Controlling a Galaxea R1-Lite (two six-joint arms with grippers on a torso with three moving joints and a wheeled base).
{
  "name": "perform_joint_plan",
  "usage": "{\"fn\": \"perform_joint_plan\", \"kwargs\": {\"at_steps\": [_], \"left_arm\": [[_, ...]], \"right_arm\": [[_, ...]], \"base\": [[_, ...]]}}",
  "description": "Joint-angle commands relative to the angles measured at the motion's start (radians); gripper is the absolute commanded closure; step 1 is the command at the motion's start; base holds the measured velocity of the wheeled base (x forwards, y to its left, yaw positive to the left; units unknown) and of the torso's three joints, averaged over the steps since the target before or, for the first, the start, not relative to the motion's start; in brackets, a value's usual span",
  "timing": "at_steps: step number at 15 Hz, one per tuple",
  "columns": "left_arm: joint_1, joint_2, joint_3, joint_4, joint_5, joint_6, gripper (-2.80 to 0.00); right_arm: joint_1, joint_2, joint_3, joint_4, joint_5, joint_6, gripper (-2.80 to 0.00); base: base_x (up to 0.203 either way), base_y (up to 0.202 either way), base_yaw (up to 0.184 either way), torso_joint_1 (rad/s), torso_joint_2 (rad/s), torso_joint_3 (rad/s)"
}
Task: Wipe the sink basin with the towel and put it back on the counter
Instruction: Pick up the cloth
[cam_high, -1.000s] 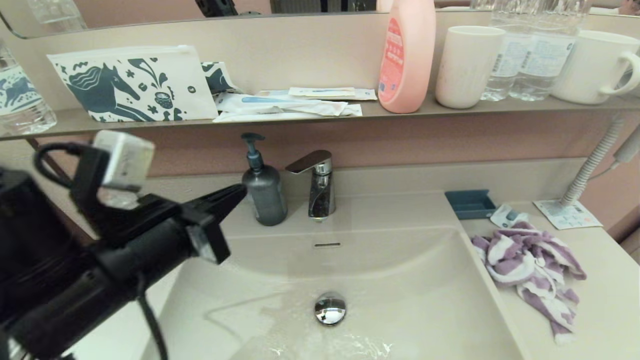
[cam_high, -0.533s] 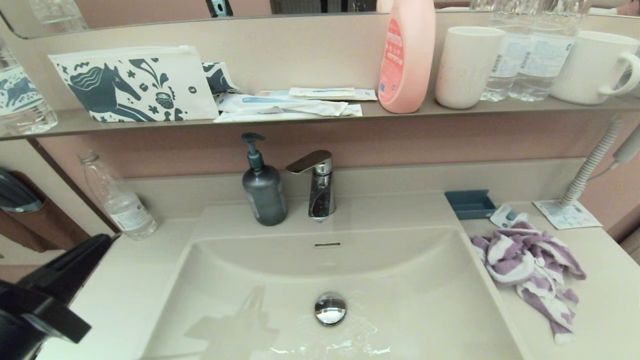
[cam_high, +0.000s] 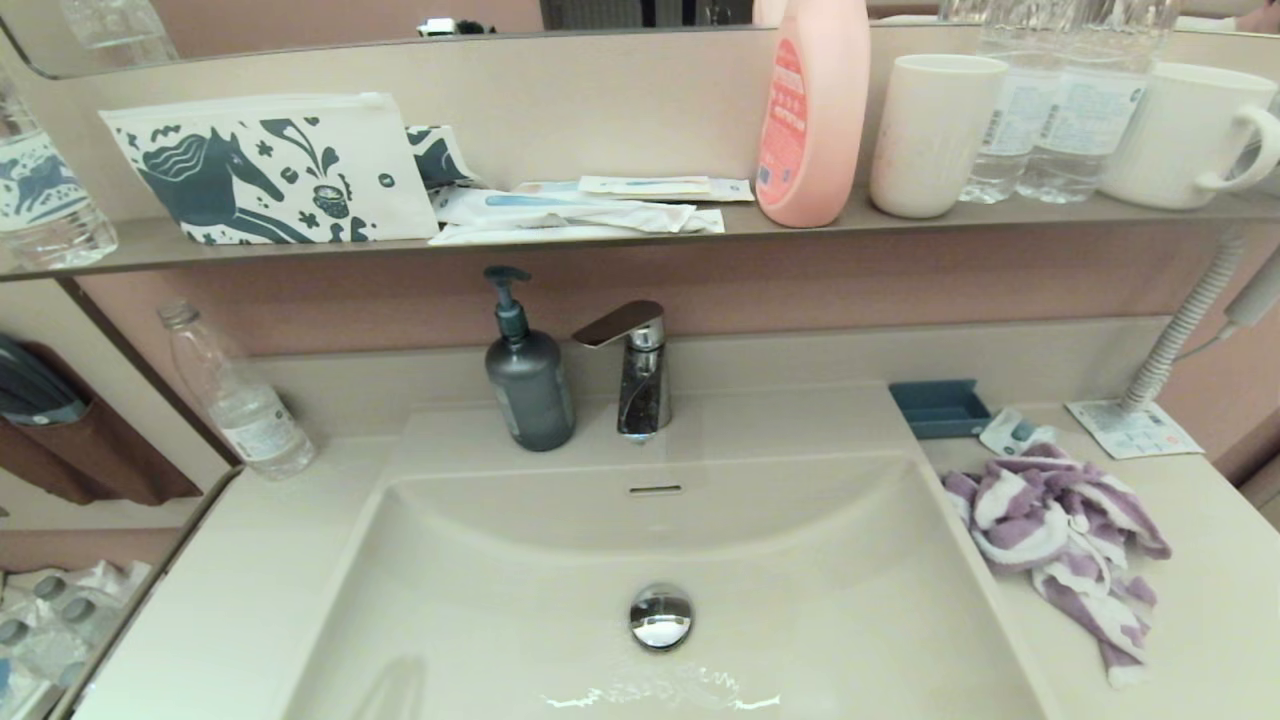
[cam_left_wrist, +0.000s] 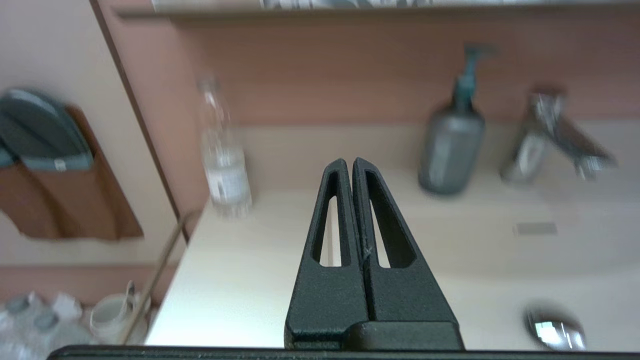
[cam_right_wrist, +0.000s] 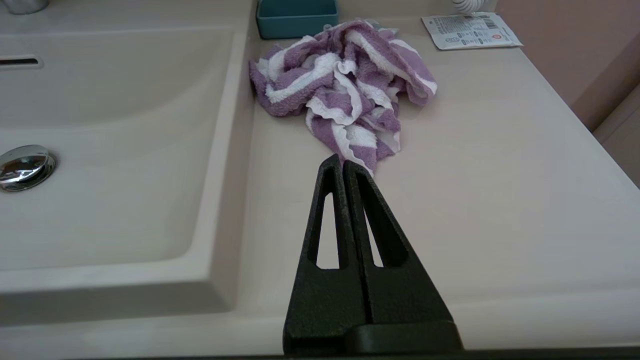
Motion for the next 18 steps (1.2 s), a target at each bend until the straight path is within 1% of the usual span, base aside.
{"fn": "perform_joint_plan", "kwargs": {"at_steps": [1,4,5,7,11,13,18], "left_arm": [[0.01,-0.173,-0.003,0.148,-0.015,0.0,0.0],[0.014,-0.305,0.033,0.362,-0.056,-0.002,0.0],[0.015,-0.312,0.061,0.383,-0.074,-0.006,0.0],[0.015,-0.312,0.104,0.387,-0.092,-0.009,0.0],[0.015,-0.312,0.171,0.386,-0.095,-0.007,0.0],[0.015,-0.312,0.191,0.386,-0.095,-0.001,0.0],[0.015,-0.312,0.193,0.386,-0.098,-0.004,0.0]], "right_arm": [[0.0,0.0,0.0,0.0,0.0,0.0,0.0],[0.0,0.0,0.0,0.0,0.0,0.0,0.0],[0.0,0.0,0.0,0.0,0.0,0.001,0.0],[0.0,0.0,0.0,0.0,0.0,0.002,0.0],[0.0,0.0,0.0,0.0,0.0,0.0,0.0],[0.0,0.0,0.0,0.0,0.0,0.003,0.0],[0.0,0.0,0.0,0.0,-0.003,0.002,0.0]], "base": [[0.0,0.0,0.0,0.0,0.0,0.0],[0.0,0.0,0.0,0.0,0.0,0.0],[0.0,0.0,0.0,0.0,0.0,0.0],[0.0,0.0,0.0,0.0,0.0,0.0],[0.0,0.0,0.0,0.0,0.0,0.0],[0.0,0.0,0.0,0.0,0.0,0.0],[0.0,0.0,0.0,0.0,0.0,0.0]]}}
